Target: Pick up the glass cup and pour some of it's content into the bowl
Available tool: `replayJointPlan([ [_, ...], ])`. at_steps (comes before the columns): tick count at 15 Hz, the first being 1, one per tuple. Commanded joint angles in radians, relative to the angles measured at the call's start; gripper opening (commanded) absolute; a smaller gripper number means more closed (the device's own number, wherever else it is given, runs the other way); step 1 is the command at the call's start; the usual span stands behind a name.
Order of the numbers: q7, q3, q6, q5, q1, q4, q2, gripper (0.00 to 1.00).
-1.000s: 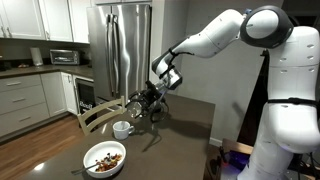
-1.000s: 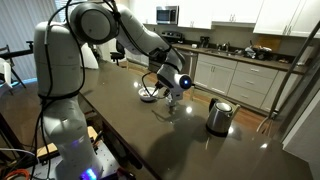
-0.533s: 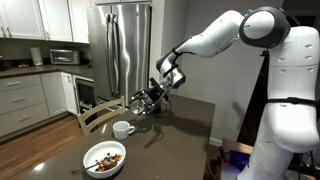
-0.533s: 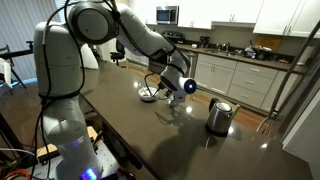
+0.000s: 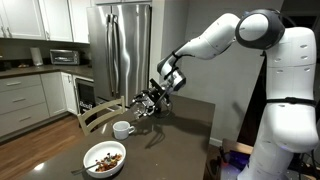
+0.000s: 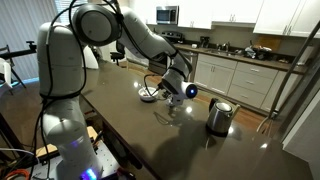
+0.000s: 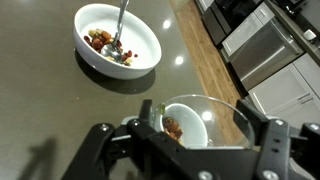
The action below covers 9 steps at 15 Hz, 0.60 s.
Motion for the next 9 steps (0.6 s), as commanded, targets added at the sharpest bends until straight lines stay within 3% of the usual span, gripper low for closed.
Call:
replayJointPlan([
  [1, 0.098, -0.014, -0.106, -0.004, -0.046, 0.018, 0.025, 0.59],
  [9, 0.216, -0.055, -0.188, 0.013, -0.09, 0.002, 0.042, 0.59],
])
